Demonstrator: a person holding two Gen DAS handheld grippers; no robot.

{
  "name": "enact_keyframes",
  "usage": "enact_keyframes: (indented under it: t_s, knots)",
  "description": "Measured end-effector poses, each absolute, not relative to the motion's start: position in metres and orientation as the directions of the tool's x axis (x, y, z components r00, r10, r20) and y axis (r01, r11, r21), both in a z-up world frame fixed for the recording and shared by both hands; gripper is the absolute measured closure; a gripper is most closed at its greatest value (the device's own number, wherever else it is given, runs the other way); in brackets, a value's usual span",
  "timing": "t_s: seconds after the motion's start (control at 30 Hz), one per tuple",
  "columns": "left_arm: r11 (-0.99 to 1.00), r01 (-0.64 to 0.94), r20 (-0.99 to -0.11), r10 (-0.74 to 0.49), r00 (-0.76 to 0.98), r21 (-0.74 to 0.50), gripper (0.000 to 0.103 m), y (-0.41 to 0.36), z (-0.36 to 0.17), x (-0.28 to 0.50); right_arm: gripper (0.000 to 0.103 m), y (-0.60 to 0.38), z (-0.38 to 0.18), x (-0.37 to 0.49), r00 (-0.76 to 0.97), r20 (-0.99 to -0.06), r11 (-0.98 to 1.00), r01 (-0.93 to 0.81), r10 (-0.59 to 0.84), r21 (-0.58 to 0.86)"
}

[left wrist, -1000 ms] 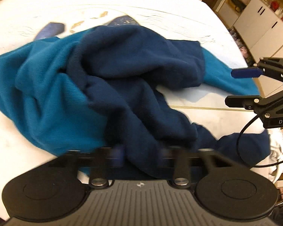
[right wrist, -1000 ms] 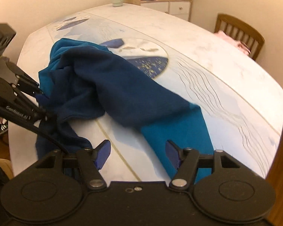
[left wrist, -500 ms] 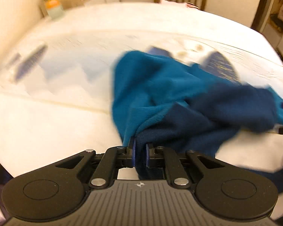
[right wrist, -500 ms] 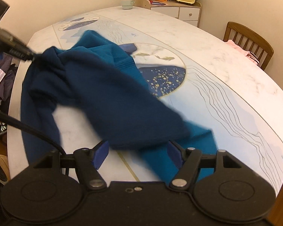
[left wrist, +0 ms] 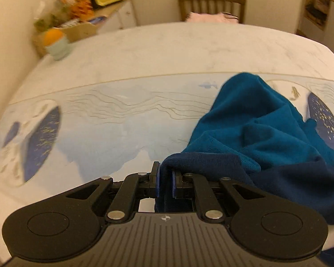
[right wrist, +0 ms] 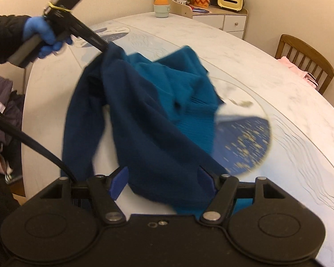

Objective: Fold clothes
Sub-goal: 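Grasp a navy sleeve with the left gripper while the right gripper spreads the sweater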

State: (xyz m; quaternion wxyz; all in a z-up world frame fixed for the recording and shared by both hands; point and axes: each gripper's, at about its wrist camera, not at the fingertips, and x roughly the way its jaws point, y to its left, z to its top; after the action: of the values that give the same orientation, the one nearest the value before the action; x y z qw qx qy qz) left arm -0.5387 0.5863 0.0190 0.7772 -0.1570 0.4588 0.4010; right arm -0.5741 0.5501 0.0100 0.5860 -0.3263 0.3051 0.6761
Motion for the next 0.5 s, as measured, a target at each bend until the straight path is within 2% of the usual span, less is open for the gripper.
enact_keyframes:
  t_s: [0.17, 0.27, 0.3, 0.37, 0.4, 0.43, 0.5]
  knots:
    - [0.729, -0.685, -0.865, 0.348, 0.361, 0.007, 0.093, 0.592, 0.014, -0.554, 0.0, 0.57, 0.007, -0.606, -0.075, -0.814, -0.09, -0.996, 0.576, 0.028]
    - [0.762, -0.641, -0.875, 0.249, 0.416, -0.089, 0.088, 0.595, 0.017, -0.575, 0.0, 0.583, 0.005, -0.626, -0.061, -0.823, -0.068, -0.997, 0.565, 0.027]
    - [0.771, -0.627, -0.876, 0.222, 0.428, -0.111, 0.083, 0.594, 0.017, -0.583, 0.0, 0.585, 0.005, -0.631, -0.056, -0.825, -0.059, -0.998, 0.562, 0.028]
    - [0.788, -0.598, -0.881, 0.171, 0.442, -0.147, 0.063, 0.591, 0.017, -0.598, 0.0, 0.585, 0.006, -0.635, -0.046, -0.827, -0.034, -0.999, 0.56, 0.033]
    - [0.794, -0.586, -0.883, 0.152, 0.443, -0.158, 0.037, 0.587, 0.016, -0.604, 0.0, 0.586, 0.007, -0.637, -0.039, -0.829, -0.022, -0.999, 0.558, 0.032]
    - [0.8, -0.575, -0.886, 0.131, 0.445, -0.17, 0.024, 0.583, 0.014, -0.61, 0.0, 0.586, 0.007, -0.638, -0.028, -0.833, -0.014, -1.0, 0.553, 0.025]
    - [0.803, -0.551, -0.885, 0.064, 0.461, -0.228, 0.023, 0.573, 0.007, -0.621, 0.0, 0.584, 0.007, -0.639, -0.002, -0.842, 0.01, -1.0, 0.539, 0.009]
